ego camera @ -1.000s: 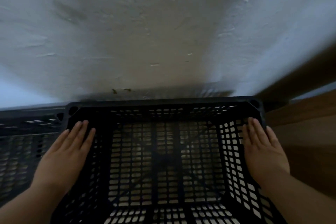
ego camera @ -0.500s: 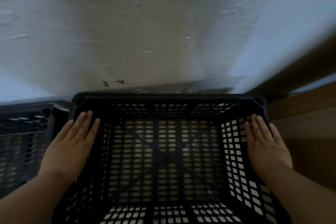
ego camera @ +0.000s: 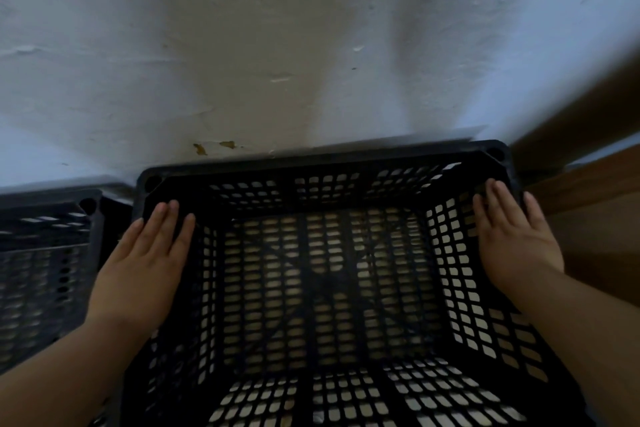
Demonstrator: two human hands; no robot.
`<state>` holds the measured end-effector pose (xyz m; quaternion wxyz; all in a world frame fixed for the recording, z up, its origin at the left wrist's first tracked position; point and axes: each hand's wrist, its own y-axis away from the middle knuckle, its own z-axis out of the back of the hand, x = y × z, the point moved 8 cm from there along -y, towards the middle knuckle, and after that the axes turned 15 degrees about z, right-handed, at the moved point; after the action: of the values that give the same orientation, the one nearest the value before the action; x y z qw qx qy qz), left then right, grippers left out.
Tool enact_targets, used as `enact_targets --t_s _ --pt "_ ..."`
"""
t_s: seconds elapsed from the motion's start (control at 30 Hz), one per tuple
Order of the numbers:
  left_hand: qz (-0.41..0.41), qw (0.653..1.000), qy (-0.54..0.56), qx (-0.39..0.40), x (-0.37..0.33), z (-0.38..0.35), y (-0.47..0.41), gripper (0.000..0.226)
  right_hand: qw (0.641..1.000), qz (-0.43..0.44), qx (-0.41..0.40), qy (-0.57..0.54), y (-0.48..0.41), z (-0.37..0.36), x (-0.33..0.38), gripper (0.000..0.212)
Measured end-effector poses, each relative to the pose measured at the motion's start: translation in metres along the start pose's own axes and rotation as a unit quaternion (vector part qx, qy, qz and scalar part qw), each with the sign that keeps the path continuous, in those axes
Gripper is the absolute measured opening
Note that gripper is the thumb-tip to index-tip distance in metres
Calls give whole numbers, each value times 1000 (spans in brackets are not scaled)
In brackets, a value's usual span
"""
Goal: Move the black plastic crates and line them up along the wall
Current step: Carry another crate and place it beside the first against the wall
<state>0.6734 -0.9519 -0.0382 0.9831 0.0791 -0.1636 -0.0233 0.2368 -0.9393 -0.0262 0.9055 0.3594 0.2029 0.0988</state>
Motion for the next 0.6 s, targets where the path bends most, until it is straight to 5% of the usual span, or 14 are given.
enact_targets --t_s 0.23,0.6 --pt "50 998 -25 20 -11 27 12 74 998 3 -45 -35 13 18 4 66" --pt "64 991 91 -71 -35 161 94 79 984 39 -131 -113 137 76 43 70"
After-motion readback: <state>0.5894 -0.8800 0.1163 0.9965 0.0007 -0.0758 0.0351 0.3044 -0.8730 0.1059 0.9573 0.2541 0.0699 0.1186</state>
